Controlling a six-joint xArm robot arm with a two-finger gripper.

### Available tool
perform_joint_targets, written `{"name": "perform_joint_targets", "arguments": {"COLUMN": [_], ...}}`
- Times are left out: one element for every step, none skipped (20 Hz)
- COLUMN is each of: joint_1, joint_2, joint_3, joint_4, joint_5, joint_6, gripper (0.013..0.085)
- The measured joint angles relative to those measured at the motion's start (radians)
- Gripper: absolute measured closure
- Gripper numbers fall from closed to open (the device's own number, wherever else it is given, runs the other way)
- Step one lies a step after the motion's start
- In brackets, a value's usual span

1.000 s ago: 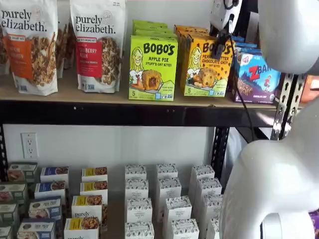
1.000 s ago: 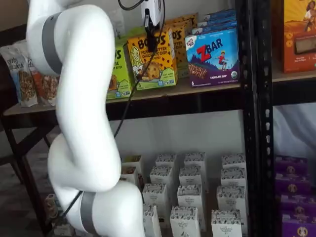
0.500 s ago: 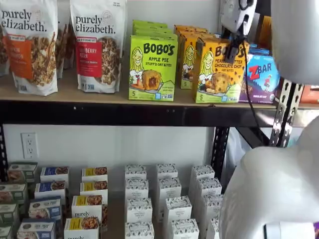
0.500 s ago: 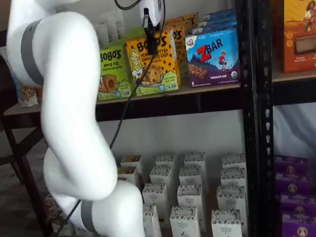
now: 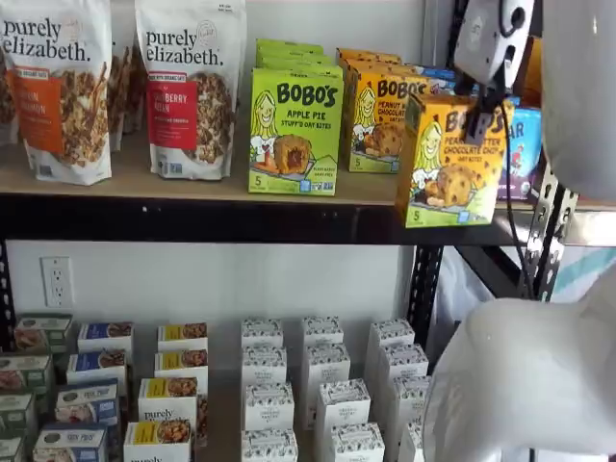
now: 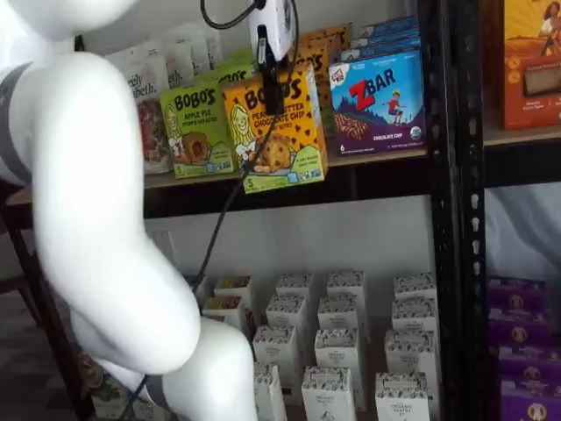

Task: Pick up the orange box on the top shelf, the fifth box from the left

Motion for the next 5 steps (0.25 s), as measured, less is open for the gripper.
{"name": "perform_joint_targets", "arguments": {"joint_1": [-0.013,-0.025,-0.035,-0.046,-0.057], "joint_2": [-0.016,-0.029,-0.039,-0.05,-0.06], "joint_3": [0.015,0.028,0.038,0.049,0.059], "joint_4": [-0.001,-0.002,-0.004,-0.006,-0.009], "joint_5": [0.006,0.011,0.015,0.02,0.024], "joint_6": [-0.013,-0.024,-0.035,-0.046,-0.058], "gripper": [0.077,0.077,0.077,0.077,0.077]}}
